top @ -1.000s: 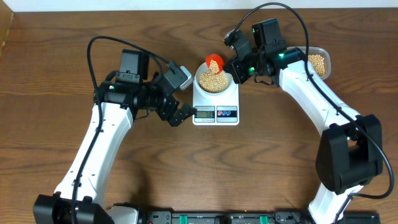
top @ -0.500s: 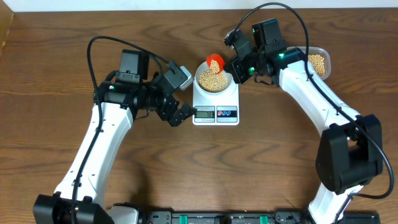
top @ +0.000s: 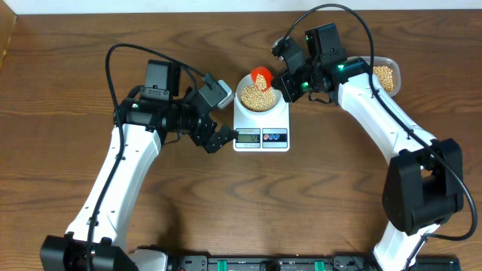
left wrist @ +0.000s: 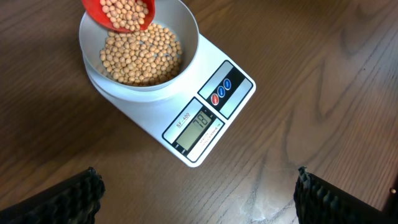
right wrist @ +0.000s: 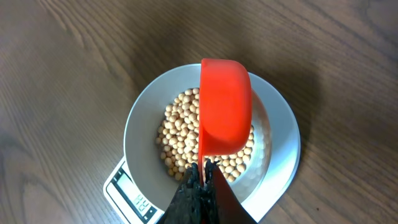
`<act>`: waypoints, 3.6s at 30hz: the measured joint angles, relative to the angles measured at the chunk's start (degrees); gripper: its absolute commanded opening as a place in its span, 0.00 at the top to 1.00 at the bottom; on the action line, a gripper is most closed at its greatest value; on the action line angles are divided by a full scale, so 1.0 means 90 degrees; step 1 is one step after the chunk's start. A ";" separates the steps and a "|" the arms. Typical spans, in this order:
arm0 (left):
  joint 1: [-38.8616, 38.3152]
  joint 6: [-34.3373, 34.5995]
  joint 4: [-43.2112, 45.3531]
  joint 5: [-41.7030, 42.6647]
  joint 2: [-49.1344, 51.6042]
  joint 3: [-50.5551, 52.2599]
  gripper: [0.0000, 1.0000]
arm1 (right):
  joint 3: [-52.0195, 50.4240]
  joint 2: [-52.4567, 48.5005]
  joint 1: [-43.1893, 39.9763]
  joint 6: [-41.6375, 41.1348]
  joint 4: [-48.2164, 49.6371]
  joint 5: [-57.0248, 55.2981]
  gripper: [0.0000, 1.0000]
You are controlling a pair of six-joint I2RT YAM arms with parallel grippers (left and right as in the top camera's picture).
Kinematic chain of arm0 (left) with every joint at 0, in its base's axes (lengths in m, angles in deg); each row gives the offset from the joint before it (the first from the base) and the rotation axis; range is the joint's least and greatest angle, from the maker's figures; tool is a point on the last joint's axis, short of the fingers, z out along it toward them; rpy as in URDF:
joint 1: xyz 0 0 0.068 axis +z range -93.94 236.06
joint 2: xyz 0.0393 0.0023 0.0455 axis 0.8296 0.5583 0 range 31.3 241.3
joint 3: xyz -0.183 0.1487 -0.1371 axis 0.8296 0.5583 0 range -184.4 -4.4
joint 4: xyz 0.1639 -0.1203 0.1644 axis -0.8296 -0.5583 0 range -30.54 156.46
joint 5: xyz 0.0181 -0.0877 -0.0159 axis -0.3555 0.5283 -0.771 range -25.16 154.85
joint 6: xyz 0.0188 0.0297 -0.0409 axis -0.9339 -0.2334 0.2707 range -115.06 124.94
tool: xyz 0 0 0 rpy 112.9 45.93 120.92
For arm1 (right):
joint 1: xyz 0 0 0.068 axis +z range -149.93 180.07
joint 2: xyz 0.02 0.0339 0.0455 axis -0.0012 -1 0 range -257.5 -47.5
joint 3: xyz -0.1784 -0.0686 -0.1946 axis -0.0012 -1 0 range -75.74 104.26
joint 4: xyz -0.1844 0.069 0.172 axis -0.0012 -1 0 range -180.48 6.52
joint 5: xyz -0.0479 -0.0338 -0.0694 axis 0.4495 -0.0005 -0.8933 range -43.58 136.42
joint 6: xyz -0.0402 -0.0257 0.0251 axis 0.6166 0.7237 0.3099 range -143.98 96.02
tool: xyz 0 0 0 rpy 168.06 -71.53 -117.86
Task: Scoop item into bowl and weigh 50g on scale
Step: 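Tilt the red scoop slowly to trickle soybeans into the bowl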
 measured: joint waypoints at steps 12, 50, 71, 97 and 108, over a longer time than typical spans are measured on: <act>0.0000 0.0000 0.0000 0.0000 0.0000 0.0000 0.00 | 0.0000 0.0000 0.0000 0.0000 -0.0024 0.0284 0.99; 0.0000 0.0000 0.0000 0.0000 0.0000 0.0000 0.00 | 0.0000 0.0000 0.0005 0.0053 -0.0124 0.0372 0.99; 0.0000 0.0000 0.0000 0.0000 0.0000 0.0000 0.00 | 0.0000 0.0092 0.0180 0.0644 -0.0138 -0.0017 0.99; 0.0000 0.0000 0.0000 0.0000 0.0000 0.0000 0.00 | 0.0000 0.0143 0.0180 0.1093 -0.0143 -0.0046 0.99; 0.0000 0.0000 0.0000 0.0000 0.0000 0.0000 0.00 | 0.0000 0.0143 0.0180 0.1134 -0.0141 -0.0046 0.99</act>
